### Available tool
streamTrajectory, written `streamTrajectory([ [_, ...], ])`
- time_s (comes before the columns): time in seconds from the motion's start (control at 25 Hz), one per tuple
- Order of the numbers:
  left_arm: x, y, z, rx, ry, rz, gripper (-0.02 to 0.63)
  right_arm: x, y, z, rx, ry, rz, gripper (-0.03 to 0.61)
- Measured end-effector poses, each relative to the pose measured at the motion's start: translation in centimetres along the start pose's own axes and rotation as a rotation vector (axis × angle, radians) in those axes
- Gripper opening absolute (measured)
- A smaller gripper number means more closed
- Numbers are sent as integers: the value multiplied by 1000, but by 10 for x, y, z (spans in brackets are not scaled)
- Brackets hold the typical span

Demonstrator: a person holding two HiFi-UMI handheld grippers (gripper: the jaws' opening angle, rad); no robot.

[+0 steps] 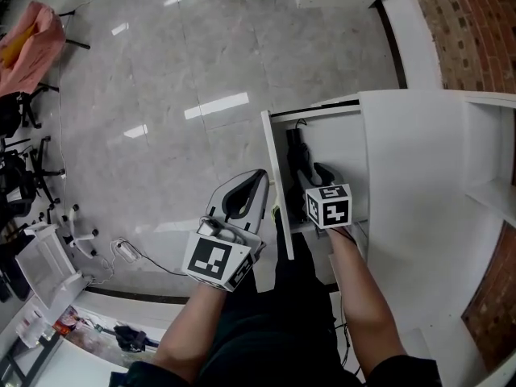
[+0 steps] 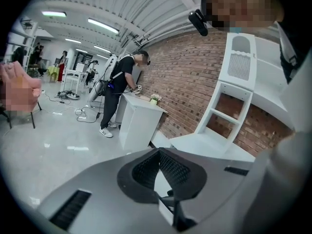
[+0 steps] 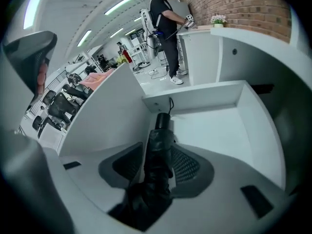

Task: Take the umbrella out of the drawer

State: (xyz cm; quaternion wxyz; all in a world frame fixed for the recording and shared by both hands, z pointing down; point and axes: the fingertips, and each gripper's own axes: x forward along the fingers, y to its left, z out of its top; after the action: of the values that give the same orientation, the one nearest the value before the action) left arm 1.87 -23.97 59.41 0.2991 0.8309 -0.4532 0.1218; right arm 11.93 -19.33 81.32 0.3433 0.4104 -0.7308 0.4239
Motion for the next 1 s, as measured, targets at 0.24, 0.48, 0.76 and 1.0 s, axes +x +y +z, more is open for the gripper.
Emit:
streamTrajectory([
  [0.24,13,4,-5,-30,0,2,6,29,-8,-11,6,59,-17,216],
  [0.48,13,8,-14,-36,33,10,6,51,-12,-22,-5,118,-16,251],
  [0.76,7,16,-20,-45,41,30,6,66,-4,-23,-44,153,-11,265],
  [1.0,1,23,-21,-48,32,55,6,81,0,-27,-37,226,-1,270],
])
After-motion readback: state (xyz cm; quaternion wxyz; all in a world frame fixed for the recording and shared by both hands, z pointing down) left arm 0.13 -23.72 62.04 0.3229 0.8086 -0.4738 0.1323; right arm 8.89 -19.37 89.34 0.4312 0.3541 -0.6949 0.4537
